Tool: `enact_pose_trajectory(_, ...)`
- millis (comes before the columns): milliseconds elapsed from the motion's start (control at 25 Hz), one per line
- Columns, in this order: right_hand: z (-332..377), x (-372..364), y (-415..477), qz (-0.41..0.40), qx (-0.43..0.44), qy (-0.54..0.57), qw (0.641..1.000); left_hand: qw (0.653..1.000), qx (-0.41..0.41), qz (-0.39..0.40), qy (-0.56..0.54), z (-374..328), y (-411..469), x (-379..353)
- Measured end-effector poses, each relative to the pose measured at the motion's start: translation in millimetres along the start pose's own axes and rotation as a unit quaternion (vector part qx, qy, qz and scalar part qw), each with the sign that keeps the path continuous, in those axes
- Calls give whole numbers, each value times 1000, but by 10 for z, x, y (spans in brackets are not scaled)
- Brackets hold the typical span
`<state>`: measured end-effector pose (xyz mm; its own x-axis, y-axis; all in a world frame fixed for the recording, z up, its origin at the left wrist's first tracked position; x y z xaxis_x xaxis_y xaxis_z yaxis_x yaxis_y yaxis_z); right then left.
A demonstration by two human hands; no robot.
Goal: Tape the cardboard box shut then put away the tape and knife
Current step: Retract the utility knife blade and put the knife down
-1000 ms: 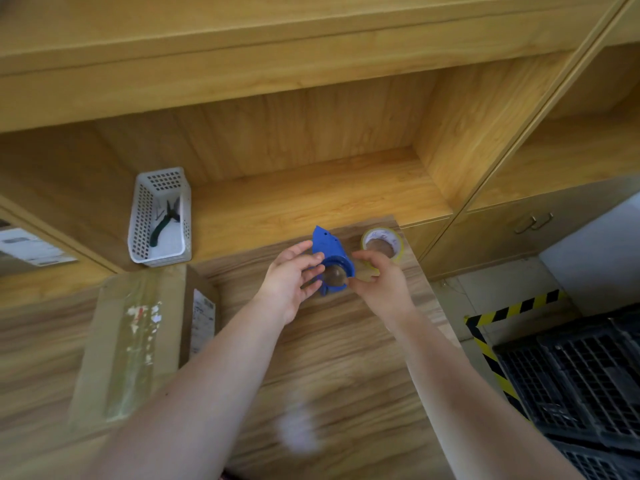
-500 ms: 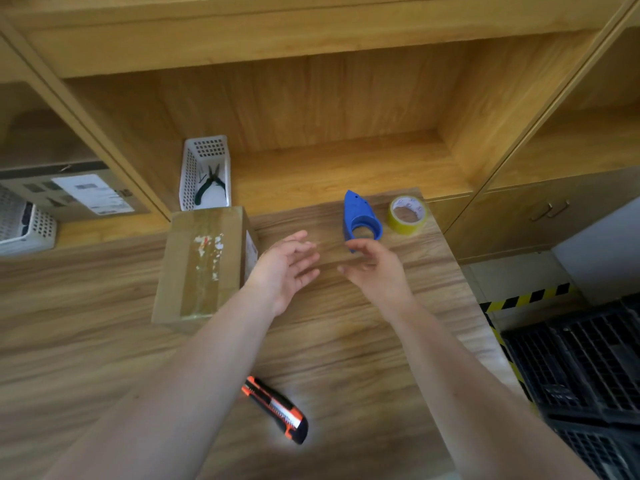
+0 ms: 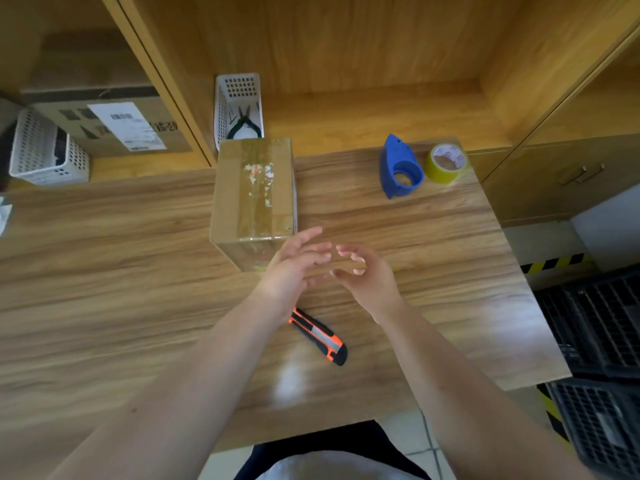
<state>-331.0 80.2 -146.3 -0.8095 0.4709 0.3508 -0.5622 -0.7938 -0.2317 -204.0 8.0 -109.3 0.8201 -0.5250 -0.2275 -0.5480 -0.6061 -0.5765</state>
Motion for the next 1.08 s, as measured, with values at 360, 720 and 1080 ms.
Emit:
enact_pose_trajectory(360,-430,-461,-328,37,-70,-67,995,994,70,-77,14,668,-82,667)
enact_pose_trajectory(720,-744,-884,-582,125,-76,-333,932,972,140,-189,-18,1340,-158,1151)
enact_pose_trajectory(1080,-697,-976,-658,103,-34,-254,961,969,227,-74,-58,1519,-108,860)
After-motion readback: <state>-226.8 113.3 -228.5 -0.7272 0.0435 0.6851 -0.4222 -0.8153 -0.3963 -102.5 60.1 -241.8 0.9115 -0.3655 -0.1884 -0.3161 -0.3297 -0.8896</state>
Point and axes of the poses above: each hand's wrist, its own y-axis towards the middle knuckle, its own x-axis out of the back of the hand, z = x × y, the point moved 8 cm from there along y, towards the middle knuckle, and after that the axes turned 2 degrees about x, right-handed, at the moved point
